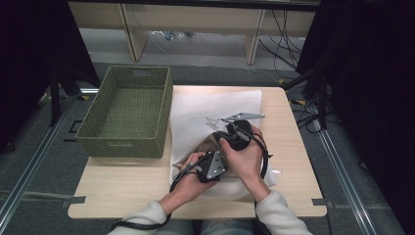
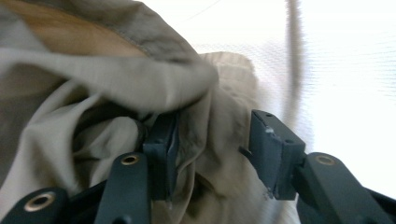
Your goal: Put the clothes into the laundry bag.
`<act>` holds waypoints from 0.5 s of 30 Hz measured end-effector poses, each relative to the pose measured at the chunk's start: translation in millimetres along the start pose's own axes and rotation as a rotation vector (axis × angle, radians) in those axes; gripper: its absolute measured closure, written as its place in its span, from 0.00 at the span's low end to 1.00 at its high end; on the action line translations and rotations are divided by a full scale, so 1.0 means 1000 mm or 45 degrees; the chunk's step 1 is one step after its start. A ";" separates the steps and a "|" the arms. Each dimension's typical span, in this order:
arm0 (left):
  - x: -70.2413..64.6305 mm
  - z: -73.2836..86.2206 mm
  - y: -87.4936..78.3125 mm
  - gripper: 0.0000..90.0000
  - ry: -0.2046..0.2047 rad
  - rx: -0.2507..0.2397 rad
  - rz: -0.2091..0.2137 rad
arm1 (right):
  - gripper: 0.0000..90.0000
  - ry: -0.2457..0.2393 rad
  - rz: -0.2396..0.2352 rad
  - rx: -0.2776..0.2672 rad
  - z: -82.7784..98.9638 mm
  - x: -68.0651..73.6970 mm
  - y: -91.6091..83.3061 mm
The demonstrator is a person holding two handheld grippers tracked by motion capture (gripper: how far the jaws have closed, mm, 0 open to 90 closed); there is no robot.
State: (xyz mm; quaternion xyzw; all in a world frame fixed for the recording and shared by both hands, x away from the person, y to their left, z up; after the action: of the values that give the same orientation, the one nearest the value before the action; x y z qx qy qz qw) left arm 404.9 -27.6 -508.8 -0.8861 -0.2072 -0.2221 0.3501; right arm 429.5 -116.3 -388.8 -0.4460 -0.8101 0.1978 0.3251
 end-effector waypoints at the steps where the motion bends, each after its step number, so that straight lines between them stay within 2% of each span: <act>1: -0.003 0.000 -0.006 0.57 -0.032 -0.028 -0.002 | 0.98 -0.002 0.001 0.008 0.001 0.000 0.000; 2: -0.004 0.001 -0.014 0.56 -0.040 -0.029 -0.012 | 0.98 0.018 0.007 0.020 0.002 0.001 -0.001; 3: -0.005 0.003 -0.023 0.56 -0.007 -0.013 0.021 | 0.98 0.016 0.002 0.015 0.002 0.001 0.000; 4: -0.006 0.004 -0.031 0.56 -0.016 -0.019 0.020 | 0.98 0.005 0.001 0.015 0.002 0.002 0.000; 5: -0.007 0.005 -0.039 0.56 -0.036 -0.036 0.017 | 0.98 0.012 -0.003 0.023 0.003 0.003 -0.001; 6: -0.008 0.007 -0.048 0.56 -0.055 -0.050 0.013 | 0.98 -0.017 0.004 0.013 0.003 0.003 0.000; 7: -0.009 0.008 -0.053 0.56 -0.080 -0.075 0.006 | 0.98 -0.011 -0.007 0.022 0.004 0.005 -0.001; 8: -0.010 0.010 -0.063 0.57 -0.095 -0.086 -0.006 | 0.98 -0.018 0.008 0.024 0.005 0.005 -0.002; 9: -0.010 0.011 -0.071 0.57 -0.114 -0.100 -0.019 | 0.98 -0.044 -0.002 0.020 0.006 0.007 -0.002; 10: -0.010 0.012 -0.079 0.57 -0.136 -0.120 -0.026 | 0.98 -0.016 0.006 0.033 0.008 0.010 -0.004; 11: -0.011 0.014 -0.086 0.58 -0.165 -0.141 -0.043 | 0.98 -0.045 0.003 0.034 0.008 0.010 -0.006; 13: -0.012 0.019 -0.098 0.59 -0.177 -0.159 -0.069 | 0.98 -0.076 0.004 0.034 0.011 0.011 -0.008; 14: -0.013 0.022 -0.104 0.59 -0.209 -0.167 -0.082 | 0.98 -0.083 0.003 0.040 0.012 0.012 -0.009; 15: -0.014 0.026 -0.107 0.59 -0.214 -0.169 -0.093 | 0.98 -0.075 -0.002 0.049 0.015 0.013 -0.009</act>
State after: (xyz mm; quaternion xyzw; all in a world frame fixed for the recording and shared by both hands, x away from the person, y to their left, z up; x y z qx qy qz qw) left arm 344.0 59.5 -476.2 -0.9147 -0.2529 -0.1728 0.2637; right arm 408.4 -110.7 -389.0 -0.4330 -0.8157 0.2261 0.3099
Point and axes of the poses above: each handheld gripper's, and its own axes: y roughly forward along the jaws, z roughly out of its underside, x roughly to its left, the point moved 4 cm from there along y, roughly forward along the jaws, and after that the axes turned 13 degrees about y, right-handed, at the moved point
